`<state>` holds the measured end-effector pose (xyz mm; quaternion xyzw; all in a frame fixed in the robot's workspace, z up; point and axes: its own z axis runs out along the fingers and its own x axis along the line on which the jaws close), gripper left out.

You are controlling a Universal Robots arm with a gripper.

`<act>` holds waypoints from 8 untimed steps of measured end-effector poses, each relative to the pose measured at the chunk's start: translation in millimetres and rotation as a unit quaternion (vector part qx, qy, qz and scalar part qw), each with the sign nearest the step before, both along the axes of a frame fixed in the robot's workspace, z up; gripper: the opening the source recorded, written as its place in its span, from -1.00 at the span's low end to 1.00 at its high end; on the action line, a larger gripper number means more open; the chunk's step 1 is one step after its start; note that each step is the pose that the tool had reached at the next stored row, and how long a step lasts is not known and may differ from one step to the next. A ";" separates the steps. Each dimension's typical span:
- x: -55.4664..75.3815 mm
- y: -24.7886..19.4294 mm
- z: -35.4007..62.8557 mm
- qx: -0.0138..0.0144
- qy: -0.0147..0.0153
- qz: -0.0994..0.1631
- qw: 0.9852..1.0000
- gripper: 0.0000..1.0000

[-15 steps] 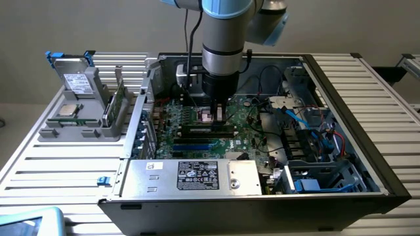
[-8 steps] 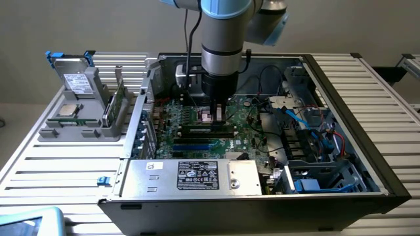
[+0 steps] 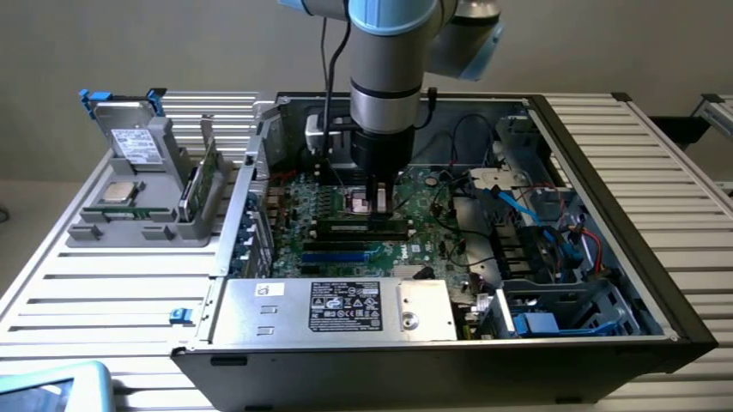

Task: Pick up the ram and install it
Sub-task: 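Insert the ram into the slot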

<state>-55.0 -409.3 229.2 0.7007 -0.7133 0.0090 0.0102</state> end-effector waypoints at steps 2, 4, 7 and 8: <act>0.1 0.0 0.0 0.000 0.000 0.000 1.000 -0.73; 0.4 0.0 0.0 0.000 0.000 0.000 1.000 -0.73; 0.6 0.0 0.0 0.000 -0.001 0.001 1.000 -0.73; 0.7 0.0 0.0 0.000 -0.001 0.001 1.000 -0.73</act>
